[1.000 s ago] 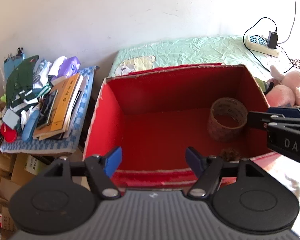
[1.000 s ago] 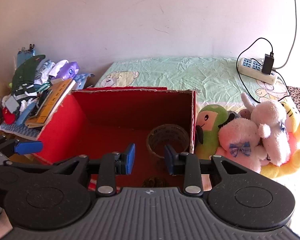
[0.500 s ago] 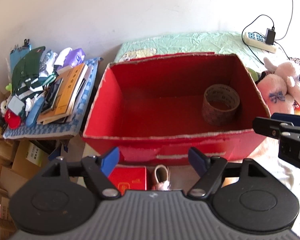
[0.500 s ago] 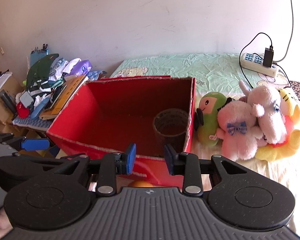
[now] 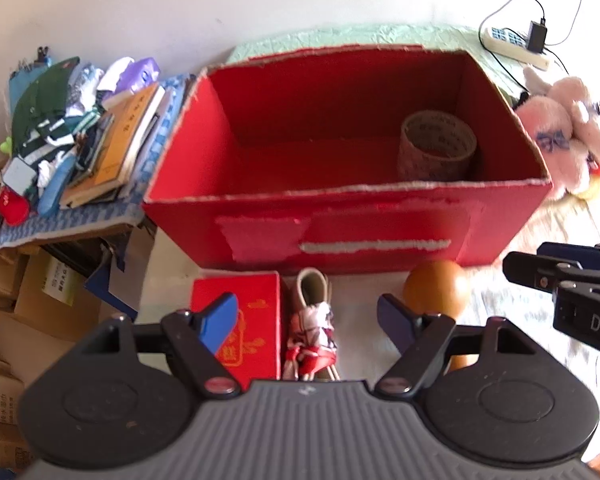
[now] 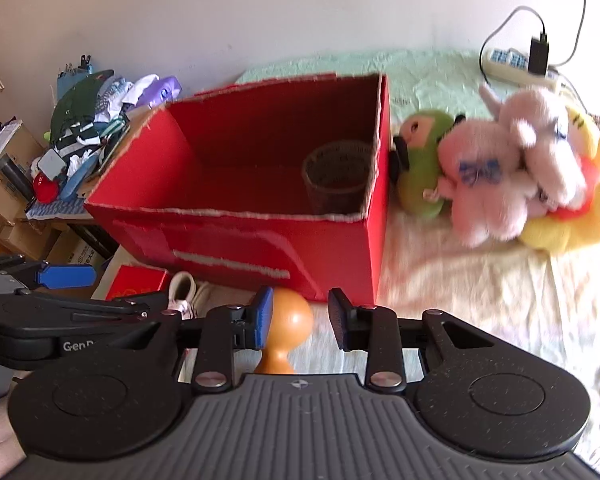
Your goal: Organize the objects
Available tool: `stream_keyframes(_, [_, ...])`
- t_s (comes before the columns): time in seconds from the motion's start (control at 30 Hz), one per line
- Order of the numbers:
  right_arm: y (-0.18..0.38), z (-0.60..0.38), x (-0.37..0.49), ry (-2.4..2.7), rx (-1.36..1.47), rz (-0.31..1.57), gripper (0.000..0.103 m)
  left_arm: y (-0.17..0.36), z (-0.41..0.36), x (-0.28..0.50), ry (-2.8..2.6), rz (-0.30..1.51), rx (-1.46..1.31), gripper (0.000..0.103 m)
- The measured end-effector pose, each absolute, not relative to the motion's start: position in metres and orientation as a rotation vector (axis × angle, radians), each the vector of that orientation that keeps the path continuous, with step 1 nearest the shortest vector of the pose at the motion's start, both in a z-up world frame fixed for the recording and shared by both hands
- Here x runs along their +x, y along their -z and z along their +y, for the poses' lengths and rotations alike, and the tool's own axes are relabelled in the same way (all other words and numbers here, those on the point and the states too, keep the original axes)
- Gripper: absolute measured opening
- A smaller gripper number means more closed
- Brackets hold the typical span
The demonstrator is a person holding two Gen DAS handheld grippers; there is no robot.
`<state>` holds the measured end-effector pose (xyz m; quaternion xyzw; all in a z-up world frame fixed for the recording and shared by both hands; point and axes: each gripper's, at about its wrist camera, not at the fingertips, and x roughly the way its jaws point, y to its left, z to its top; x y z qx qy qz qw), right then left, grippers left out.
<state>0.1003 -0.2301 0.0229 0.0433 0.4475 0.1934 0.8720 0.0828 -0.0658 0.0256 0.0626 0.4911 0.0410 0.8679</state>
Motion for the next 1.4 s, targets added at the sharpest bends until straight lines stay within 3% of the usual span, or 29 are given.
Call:
stream_keyframes(0.77, [0.03,-0.225,0.119,-0.492,0.286,1.159,0.034,0.026,-0.083,0.075,0.388,1.069,-0.021,0.074])
stream_keyframes(1.23, [0.047,-0.226,0.129,-0.554,0.409,1.247,0.042,0.06,-0.087,0.112,0.476,1.175,-0.005,0.047])
stream_keyframes(1.4, [0.053,-0.224,0.127,-0.561,0.453,1.268,0.041,0.064,-0.082,0.115,0.482,1.187,-0.009,0.046])
